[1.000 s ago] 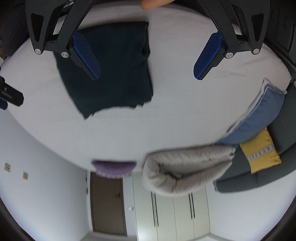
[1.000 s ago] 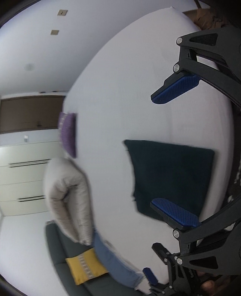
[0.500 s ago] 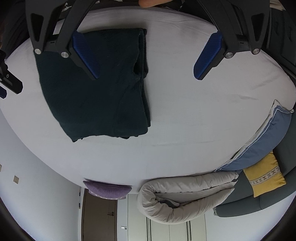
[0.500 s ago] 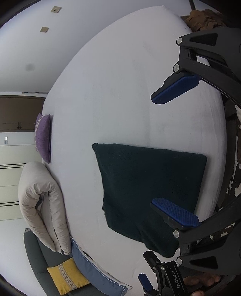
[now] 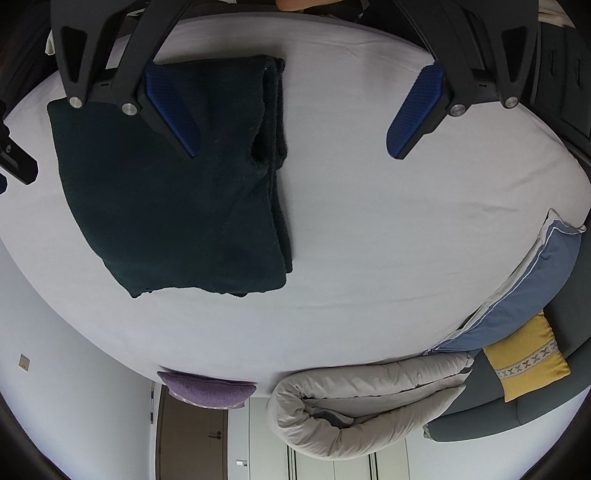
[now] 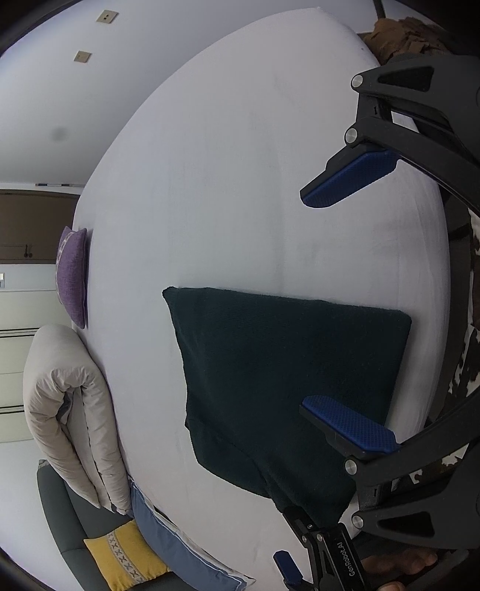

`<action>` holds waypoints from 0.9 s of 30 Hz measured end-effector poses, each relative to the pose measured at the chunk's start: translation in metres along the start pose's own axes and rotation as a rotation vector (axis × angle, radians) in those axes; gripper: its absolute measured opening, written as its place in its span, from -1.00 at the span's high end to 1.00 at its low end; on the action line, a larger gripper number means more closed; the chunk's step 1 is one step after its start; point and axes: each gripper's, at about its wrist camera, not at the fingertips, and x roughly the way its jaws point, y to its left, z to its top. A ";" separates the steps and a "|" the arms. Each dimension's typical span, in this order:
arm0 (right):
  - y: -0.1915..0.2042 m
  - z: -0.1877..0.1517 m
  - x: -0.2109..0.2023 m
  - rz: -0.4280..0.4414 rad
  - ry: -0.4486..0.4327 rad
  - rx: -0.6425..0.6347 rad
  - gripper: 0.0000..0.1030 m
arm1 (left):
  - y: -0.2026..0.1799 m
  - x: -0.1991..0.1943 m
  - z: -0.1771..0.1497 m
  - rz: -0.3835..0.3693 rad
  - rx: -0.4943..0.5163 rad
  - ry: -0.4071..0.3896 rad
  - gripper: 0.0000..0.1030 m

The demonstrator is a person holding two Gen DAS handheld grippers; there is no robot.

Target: Fold small clothes

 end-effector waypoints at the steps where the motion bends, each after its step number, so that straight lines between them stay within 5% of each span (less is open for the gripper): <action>1: 0.000 0.001 -0.002 0.000 0.001 -0.001 -1.00 | 0.000 0.001 -0.001 0.000 0.000 0.001 -1.00; 27: 0.008 0.000 0.003 0.006 0.030 0.007 -1.00 | 0.004 0.006 -0.002 0.016 0.002 0.008 -1.00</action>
